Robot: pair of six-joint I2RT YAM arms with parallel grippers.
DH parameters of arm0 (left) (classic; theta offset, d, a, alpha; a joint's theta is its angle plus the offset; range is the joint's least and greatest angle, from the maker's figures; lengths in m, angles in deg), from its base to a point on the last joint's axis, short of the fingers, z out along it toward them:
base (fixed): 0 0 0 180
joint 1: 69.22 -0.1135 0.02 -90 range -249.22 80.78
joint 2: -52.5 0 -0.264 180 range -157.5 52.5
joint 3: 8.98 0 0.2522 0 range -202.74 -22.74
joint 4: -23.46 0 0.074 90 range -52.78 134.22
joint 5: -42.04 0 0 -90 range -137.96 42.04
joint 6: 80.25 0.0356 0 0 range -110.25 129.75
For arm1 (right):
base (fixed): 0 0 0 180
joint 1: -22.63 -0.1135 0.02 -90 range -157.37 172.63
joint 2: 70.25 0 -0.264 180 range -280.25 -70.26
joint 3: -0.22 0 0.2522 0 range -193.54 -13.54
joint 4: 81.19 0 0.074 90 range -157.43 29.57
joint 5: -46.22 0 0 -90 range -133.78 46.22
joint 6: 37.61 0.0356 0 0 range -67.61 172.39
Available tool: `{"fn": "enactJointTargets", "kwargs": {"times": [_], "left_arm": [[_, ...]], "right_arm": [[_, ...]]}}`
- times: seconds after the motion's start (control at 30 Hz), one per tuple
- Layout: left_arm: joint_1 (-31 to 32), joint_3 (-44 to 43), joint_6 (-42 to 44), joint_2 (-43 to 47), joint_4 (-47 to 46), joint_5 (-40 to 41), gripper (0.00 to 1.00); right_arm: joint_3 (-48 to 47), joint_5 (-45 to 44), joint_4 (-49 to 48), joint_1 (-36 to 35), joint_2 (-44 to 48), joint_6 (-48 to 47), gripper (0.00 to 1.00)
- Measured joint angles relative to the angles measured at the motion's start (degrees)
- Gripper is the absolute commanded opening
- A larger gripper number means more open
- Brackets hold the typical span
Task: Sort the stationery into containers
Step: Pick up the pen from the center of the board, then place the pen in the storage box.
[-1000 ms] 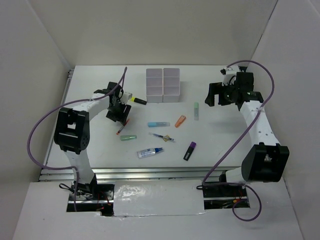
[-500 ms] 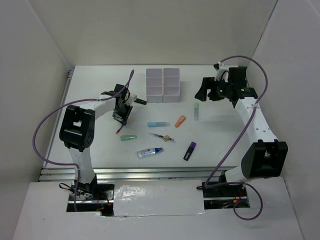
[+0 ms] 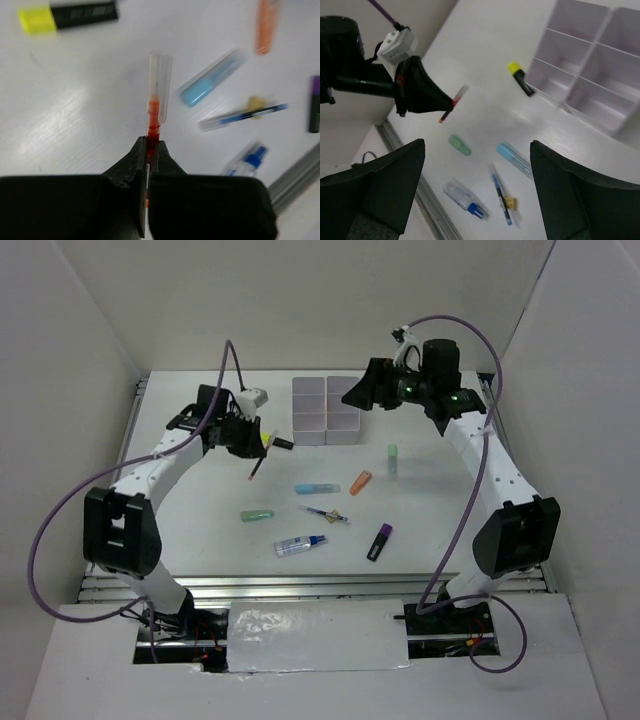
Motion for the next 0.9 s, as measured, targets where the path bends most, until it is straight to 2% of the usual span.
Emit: {"fn": "enactJointTargets", "kwargs": {"times": [0.2,0.37,0.43,0.7,0.9], "left_arm": [[0.87,-4.02,-4.11,8.37,-6.12,-10.6,0.0],[2.95,-4.28,-5.66,10.21,-9.18,-12.04,0.0],[3.89,-4.28,-6.16,10.45,-9.79,-11.89,0.0],[7.72,-4.28,-6.64,12.48,-11.91,-10.38,0.0],[9.29,-4.02,-6.75,13.84,-13.16,-8.39,0.0]], "right_arm": [[-5.7,4.74,-3.89,-7.13,-2.64,2.14,0.95],[-9.14,5.07,-4.76,-10.84,-5.9,2.49,0.95],[-9.51,4.61,-4.94,-11.89,-6.84,2.47,0.92],[-9.51,4.55,-5.7,-14.23,-9.42,3.34,0.75],[-9.51,6.93,-7.48,-14.23,-11.3,6.01,0.49]]}}
